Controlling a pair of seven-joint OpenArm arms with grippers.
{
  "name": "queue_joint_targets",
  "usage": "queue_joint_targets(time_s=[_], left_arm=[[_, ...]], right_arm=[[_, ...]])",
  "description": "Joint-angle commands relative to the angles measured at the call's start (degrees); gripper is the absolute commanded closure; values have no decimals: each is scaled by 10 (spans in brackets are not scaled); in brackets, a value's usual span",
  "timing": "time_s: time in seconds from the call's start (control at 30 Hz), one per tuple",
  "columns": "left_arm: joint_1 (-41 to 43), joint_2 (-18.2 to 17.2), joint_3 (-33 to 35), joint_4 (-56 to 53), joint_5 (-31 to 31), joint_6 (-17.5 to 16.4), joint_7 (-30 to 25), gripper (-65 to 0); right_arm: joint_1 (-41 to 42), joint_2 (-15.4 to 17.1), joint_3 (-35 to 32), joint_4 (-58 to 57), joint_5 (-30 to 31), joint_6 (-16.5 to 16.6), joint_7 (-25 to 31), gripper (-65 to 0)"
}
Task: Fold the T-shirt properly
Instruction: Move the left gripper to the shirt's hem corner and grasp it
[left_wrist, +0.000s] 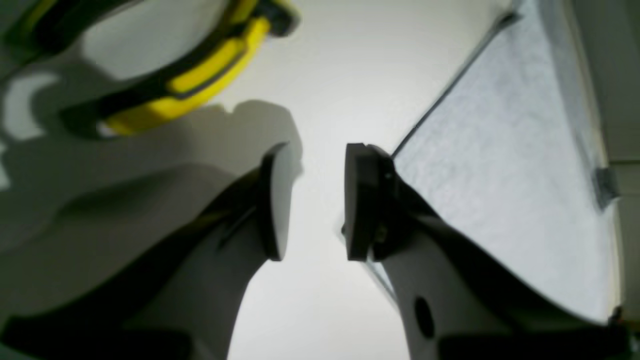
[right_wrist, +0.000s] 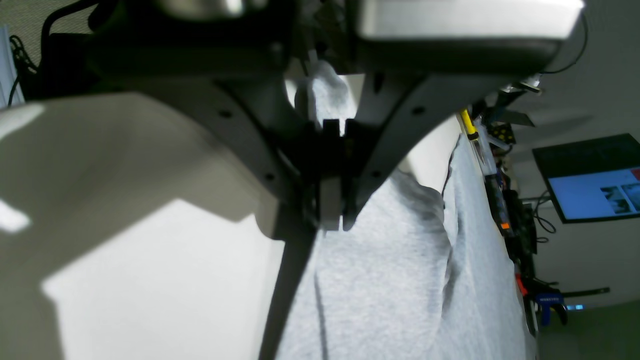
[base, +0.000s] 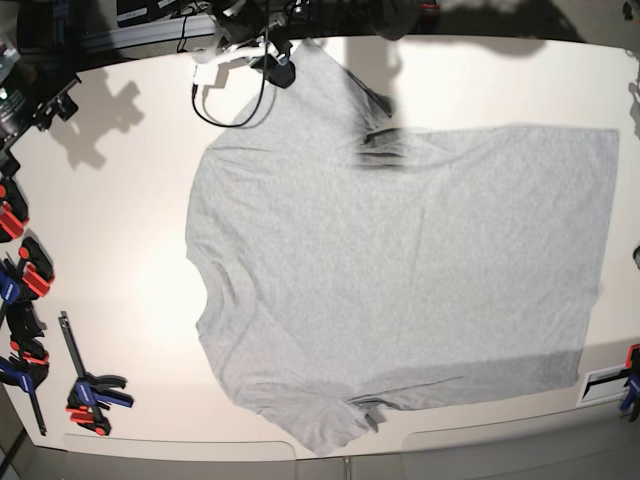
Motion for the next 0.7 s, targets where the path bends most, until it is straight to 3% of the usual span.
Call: queue_joint_targets(time_s=[0.0, 0.07, 0.2, 0.47, 0.67], left_arm=[[-8, -19, -3, -1, -13, -12, -3, -166], [-13, -19, -3, -12, -12, -15, 0, -194], [-14, -19, -3, -12, -10, -15, 0, -320], [-14, -17, 0, -12, -10, -15, 5, -327], [-16, 4, 47, -12, -11, -15, 4, -326]], right_arm=[[-7, -1, 1, 6, -2, -3, -3, 0], [-7, -1, 1, 6, -2, -3, -3, 0], [-7, -1, 1, 6, -2, -3, -3, 0], [-7, -1, 1, 6, -2, -3, -3, 0], [-7, -1, 1, 6, -2, -3, -4, 0]])
